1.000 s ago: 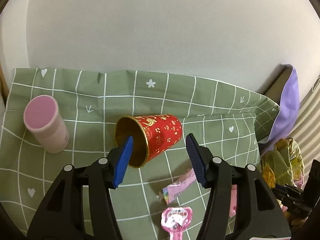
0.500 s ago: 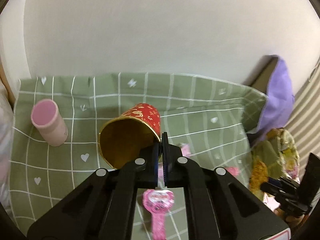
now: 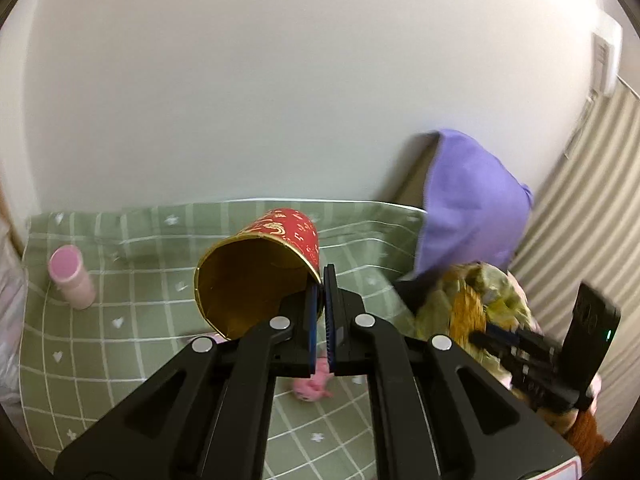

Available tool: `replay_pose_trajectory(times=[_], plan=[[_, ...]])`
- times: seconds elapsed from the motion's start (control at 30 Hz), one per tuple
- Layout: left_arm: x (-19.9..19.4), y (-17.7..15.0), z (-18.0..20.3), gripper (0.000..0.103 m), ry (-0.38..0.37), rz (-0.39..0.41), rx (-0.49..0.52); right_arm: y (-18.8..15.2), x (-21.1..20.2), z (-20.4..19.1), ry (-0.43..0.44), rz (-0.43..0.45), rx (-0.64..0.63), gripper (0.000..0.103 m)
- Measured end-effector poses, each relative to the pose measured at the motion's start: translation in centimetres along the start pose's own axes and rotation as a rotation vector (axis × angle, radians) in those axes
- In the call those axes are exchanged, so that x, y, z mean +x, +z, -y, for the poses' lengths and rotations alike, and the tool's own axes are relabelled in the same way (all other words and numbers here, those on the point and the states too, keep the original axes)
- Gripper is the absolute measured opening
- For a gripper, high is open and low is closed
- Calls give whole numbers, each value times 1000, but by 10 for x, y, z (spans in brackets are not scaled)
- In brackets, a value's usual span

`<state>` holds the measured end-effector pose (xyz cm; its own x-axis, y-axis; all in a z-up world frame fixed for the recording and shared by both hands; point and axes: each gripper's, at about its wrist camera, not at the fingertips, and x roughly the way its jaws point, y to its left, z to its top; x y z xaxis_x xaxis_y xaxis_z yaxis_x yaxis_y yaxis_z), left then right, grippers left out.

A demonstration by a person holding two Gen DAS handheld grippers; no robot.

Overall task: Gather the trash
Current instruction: 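Carry the red cup and gold wrapper over the trash bag with both grippers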

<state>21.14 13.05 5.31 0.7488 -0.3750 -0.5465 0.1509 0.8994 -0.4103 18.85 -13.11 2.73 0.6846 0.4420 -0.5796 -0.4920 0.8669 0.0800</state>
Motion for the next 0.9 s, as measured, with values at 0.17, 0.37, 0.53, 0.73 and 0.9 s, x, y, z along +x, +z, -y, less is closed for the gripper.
replay_pose_trajectory(times=[0.17,0.37,0.53,0.73,0.9], plan=[[10,8,45,3,-97,-6,54,18,-44,27,-72,108,3,22],[34,6,115,3,-182,-51,190,23,-86,69,-177,183,28,22],[58,-8,164,3,-244,-109,270,17,-109,99,-246,201,40,22],[74,-11,200,3,-308,-125,296,12,-135,127,-310,241,61,22],[90,-13,225,3,-375,-145,302,9,-146,146,-347,252,57,22]])
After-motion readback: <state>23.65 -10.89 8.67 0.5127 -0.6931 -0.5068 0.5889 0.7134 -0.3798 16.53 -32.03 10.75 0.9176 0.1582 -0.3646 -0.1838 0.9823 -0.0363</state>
